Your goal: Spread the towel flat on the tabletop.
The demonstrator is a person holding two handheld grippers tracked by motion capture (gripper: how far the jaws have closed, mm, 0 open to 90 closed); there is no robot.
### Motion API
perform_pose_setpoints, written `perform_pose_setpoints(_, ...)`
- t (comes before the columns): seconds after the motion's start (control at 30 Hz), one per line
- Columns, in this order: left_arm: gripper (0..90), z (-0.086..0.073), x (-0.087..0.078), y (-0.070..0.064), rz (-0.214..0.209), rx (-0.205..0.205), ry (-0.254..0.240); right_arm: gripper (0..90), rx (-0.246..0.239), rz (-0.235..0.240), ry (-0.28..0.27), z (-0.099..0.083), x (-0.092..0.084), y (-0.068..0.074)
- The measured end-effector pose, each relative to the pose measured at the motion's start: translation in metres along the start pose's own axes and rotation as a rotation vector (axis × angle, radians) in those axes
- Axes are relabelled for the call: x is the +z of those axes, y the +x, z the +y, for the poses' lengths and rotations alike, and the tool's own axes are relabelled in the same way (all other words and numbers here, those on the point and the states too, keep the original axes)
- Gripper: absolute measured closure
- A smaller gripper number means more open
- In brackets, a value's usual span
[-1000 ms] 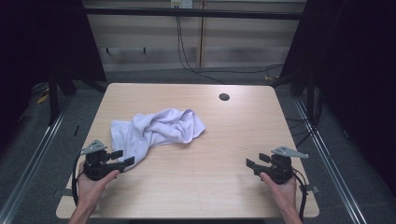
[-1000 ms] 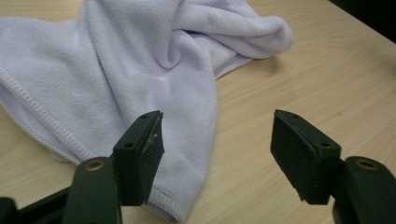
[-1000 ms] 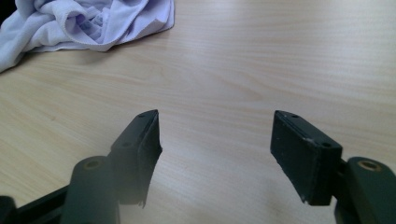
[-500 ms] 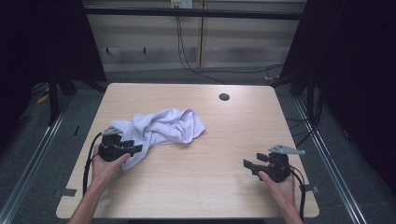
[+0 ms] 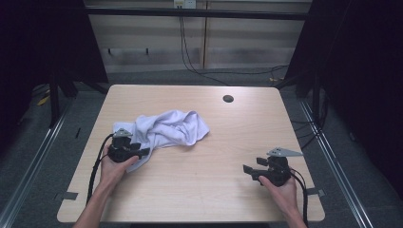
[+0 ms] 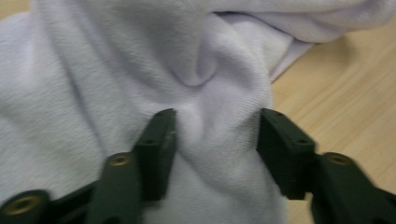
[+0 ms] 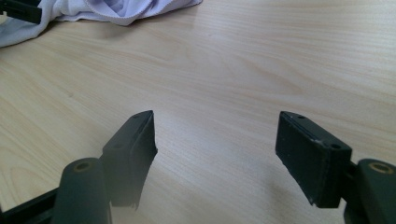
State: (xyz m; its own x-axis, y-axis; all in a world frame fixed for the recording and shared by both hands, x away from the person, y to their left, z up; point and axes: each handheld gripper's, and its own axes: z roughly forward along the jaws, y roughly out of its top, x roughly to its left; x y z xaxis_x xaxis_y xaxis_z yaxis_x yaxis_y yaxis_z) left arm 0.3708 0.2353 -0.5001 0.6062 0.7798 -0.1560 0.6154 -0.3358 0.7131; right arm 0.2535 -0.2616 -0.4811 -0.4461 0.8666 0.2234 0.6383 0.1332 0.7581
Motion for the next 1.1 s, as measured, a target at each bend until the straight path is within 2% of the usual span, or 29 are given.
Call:
perform_pose_setpoints(0.03,65.6,-0.001,-0.001,0.002,0.006,0.006,0.002,28.9,0.002,0.000,0.002,0.000,0.000,0.000)
perform_pose_setpoints(0.1,68.3,-0.002,-0.002,0.003,-0.006,-0.009,-0.001,29.0,0.002,-0.001,0.002,0.000,0.000,0.000)
perform_pose_setpoints(0.13,72.1,-0.003,-0.003,0.000,-0.010,0.004,0.003,29.0,0.007,0.001,0.000,0.000,0.000,0.001)
perform_pose_setpoints(0.2,72.5,-0.004,-0.003,-0.004,-0.023,0.015,0.013,29.0,0.009,0.007,0.000,0.000,0.000,0.001)
perform_pose_setpoints(0.3,73.3,-0.007,-0.004,-0.022,-0.070,0.040,0.029,29.0,0.004,0.031,0.001,0.001,0.002,0.005)
perform_pose_setpoints(0.33,73.3,-0.008,-0.005,-0.029,-0.078,0.057,0.037,29.0,0.004,0.031,0.001,0.001,0.002,0.005)
perform_pose_setpoints(0.37,73.3,-0.010,-0.006,-0.035,-0.090,0.084,0.050,29.4,0.002,0.051,-0.001,0.003,0.002,0.008)
perform_pose_setpoints(0.4,73.4,-0.012,-0.007,-0.048,-0.114,0.106,0.061,29.9,-0.006,0.056,-0.006,0.003,0.002,0.010)
perform_pose_setpoints(0.43,73.4,-0.012,-0.007,-0.048,-0.114,0.106,0.061,29.9,-0.006,0.056,-0.006,0.003,0.002,0.010)
perform_pose_setpoints(0.57,73.4,-0.018,-0.009,-0.070,-0.157,0.128,0.069,32.2,-0.030,0.081,-0.009,0.006,0.001,0.018)
perform_pose_setpoints(0.6,73.4,-0.020,-0.010,-0.076,-0.163,0.145,0.071,34.0,-0.037,0.084,-0.006,0.008,0.001,0.021)
perform_pose_setpoints(0.8,73.3,-0.033,-0.018,-0.111,-0.220,0.192,0.098,39.3,-0.060,0.104,0.008,0.009,0.004,0.025)
perform_pose_setpoints(0.83,71.8,-0.036,-0.020,-0.120,-0.256,0.196,0.107,41.3,-0.076,0.111,0.013,0.010,0.004,0.028)
perform_pose_setpoints(0.87,69.1,-0.036,-0.020,-0.120,-0.256,0.196,0.107,41.3,-0.076,0.111,0.013,0.010,0.004,0.028)
perform_pose_setpoints(0.9,69.1,-0.037,-0.021,-0.123,-0.280,0.209,0.114,42.5,-0.088,0.109,0.016,0.011,0.005,0.029)
perform_pose_setpoints(0.93,63.6,-0.037,-0.021,-0.126,-0.305,0.240,0.112,43.9,-0.094,0.106,0.020,0.011,0.007,0.030)
perform_pose_setpoints(0.97,61.2,-0.036,-0.021,-0.128,-0.308,0.243,0.122,46.1,-0.098,0.109,0.027,0.012,0.009,0.032)
perform_pose_setpoints(1.03,53.6,-0.032,-0.021,-0.128,-0.343,0.219,0.141,49.4,-0.115,0.129,0.047,0.012,0.014,0.034)
perform_pose_setpoints(1.1,50.1,-0.026,-0.025,-0.128,-0.347,0.233,0.098,53.7,-0.140,0.127,0.058,0.016,0.020,0.037)
